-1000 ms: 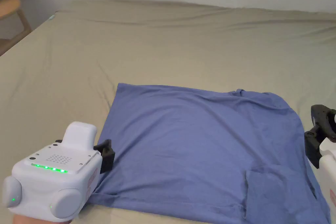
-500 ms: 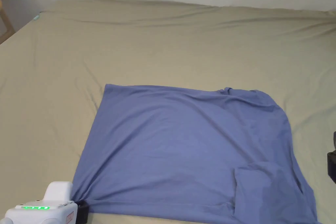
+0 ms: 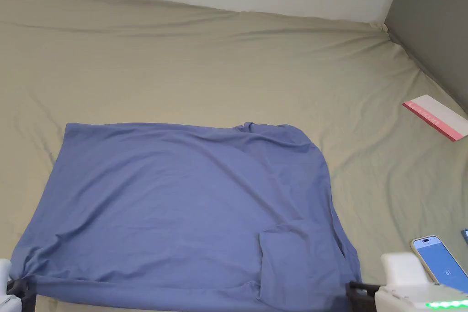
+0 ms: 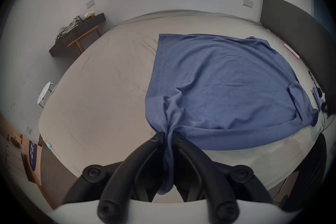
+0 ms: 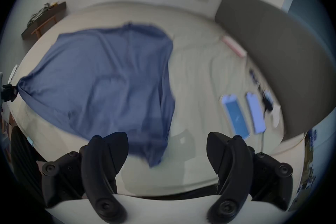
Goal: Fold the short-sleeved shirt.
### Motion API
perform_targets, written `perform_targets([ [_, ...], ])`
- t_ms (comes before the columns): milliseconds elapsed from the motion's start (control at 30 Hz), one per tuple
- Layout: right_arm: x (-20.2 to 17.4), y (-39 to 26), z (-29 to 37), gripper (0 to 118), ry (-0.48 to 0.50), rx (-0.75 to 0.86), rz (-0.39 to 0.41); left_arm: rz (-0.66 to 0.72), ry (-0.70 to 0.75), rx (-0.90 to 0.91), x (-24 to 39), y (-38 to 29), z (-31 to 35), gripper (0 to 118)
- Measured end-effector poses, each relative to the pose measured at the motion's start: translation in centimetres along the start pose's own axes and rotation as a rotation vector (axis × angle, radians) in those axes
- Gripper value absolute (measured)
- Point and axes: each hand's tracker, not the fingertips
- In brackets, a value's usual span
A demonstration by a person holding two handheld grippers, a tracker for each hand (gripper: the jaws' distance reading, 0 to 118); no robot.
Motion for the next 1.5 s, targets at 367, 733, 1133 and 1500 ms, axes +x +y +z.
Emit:
perform_targets([
  [367,-1.2,-2.3,-4.7,74,0.067,-0.091,-0.003,-0.013,0.004,-0.095,0.0,-2.2,-1.5,8],
  [733,-0.8,-1.6,-2.3,9,0.144,0.080,-0.023,0.076,-0.044,-0.038,-0.6,-1.9,-1.3,8],
  [1133,0.6,7.9,-0.4,9,0.165,0.286,-0.180,0.212,-0.099,0.108,-0.7,6.7,-1.7,8],
  [1500,-1.8,16.1,-10.5,9,0.053,0.103,-0.081,0.189,-0.056,-0.066,-0.3,10.9,-11.9,8],
])
